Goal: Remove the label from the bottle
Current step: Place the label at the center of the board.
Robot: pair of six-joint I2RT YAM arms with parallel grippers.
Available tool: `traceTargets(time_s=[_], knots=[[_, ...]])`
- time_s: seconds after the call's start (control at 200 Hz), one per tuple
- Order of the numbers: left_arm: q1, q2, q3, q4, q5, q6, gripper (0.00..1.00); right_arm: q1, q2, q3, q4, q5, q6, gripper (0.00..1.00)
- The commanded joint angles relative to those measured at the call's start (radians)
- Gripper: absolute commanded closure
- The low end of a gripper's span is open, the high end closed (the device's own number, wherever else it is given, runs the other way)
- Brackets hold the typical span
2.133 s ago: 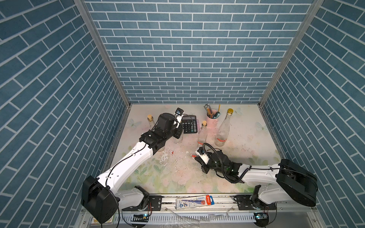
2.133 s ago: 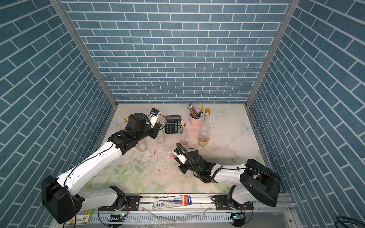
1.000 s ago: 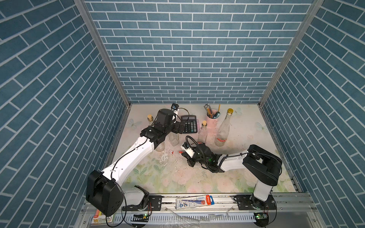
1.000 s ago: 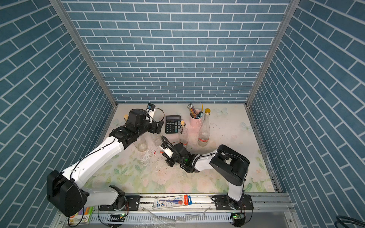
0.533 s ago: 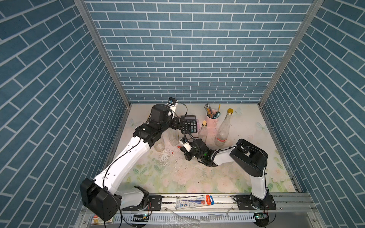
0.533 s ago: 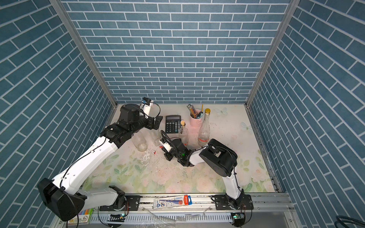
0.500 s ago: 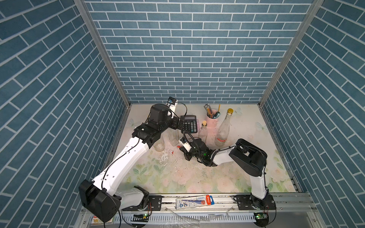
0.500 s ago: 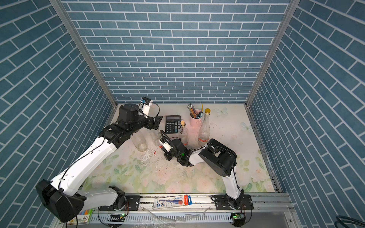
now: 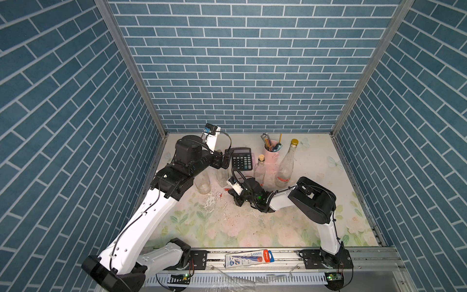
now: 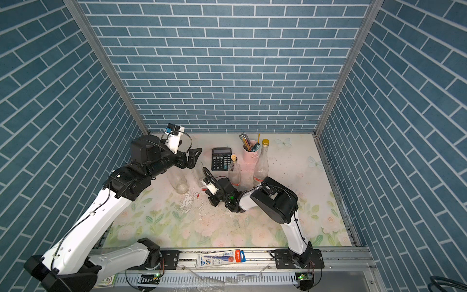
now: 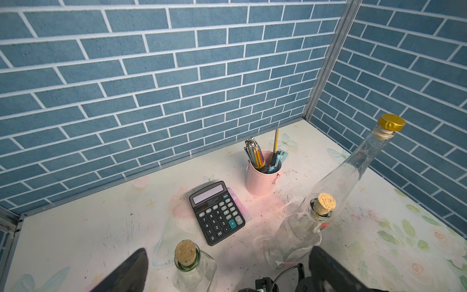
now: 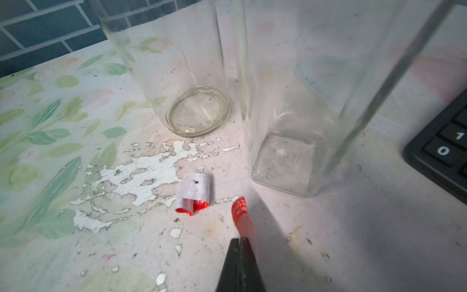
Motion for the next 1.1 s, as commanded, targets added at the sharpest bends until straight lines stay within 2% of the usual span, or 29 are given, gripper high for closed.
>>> traceTargets(time_s=[0.0,0.245,0.615,0.85,1.095], knots=[[0.007,-0.031,0.004,-0.026,-0.002,-0.001,0.0,-0.002,0.01,0.001,-0.022,-0.011,-0.023,0.93],[0.006,-0.073,-0.014,-0.05,-0.035,0.013,0.0,-0.001,-0.019,-0.031,-0.071,-0.02,-0.045,0.7],[0.009,-0.115,-0.039,-0.068,-0.055,0.028,0.0,0.011,-0.074,-0.081,-0.098,-0.022,-0.071,0.5],[0.009,-0.142,-0.052,-0.072,-0.068,0.034,0.0,0.043,-0.162,-0.117,-0.09,-0.014,-0.114,0.48],[0.011,-0.178,-0.058,-0.097,-0.086,0.04,0.0,0.054,-0.157,-0.038,-0.133,0.017,-0.151,0.47]])
